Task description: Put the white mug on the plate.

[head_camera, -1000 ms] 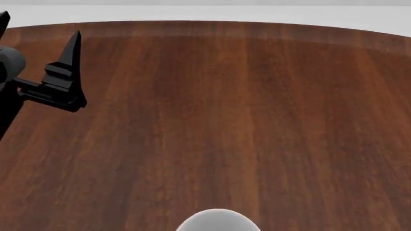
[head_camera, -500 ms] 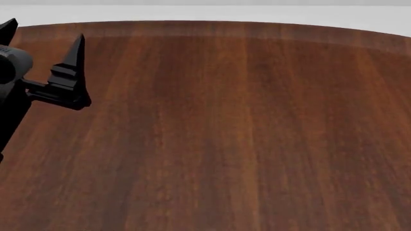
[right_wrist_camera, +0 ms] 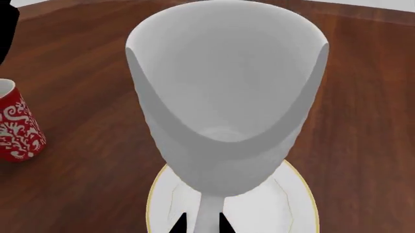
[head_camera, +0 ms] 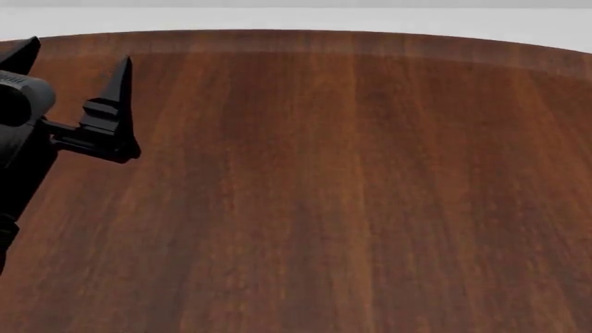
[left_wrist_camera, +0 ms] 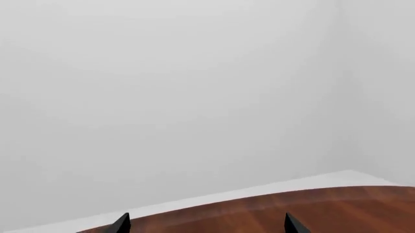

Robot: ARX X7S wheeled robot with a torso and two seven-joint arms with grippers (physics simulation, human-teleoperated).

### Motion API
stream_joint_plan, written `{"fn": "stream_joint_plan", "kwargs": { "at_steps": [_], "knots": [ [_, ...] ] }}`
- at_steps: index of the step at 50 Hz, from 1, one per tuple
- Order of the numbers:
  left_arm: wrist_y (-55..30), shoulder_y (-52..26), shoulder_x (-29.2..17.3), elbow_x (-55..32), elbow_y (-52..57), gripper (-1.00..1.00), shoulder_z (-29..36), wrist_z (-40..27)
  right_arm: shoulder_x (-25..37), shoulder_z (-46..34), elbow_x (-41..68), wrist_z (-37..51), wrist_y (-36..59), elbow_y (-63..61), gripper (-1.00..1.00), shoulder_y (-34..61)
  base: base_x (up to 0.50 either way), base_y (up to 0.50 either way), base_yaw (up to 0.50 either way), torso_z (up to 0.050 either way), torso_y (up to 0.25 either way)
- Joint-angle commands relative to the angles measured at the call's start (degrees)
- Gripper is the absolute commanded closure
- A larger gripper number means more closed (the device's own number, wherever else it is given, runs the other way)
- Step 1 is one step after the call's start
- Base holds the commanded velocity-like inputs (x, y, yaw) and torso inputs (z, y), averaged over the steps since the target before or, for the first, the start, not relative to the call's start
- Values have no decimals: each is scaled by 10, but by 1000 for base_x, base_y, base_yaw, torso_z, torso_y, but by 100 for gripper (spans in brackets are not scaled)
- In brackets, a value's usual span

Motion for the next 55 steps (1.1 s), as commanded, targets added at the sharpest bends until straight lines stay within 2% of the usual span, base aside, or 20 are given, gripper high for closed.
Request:
{"fn": "stream_joint_plan", "kwargs": {
  "at_steps": [1,31,43,55],
  "knots": [
    [19,1,4,-3,-15,-100,1,8,-26,-38,-36,25,-6,18,100,-9,0,0,0,0,0],
    [14,18,-4,-15,14,-100,3,1,-49,-49,-27,49,-163,147,100,-40,0,0,0,0,0],
    [19,22,-4,-11,7,-100,9,0,-51,-44,18,28,-220,194,100,-28,0,0,0,0,0],
    [8,24,-13,-17,24,-100,7,-6,-54,-36,67,-12,-234,214,100,0,0,0,0,0,0]
  ]
}}
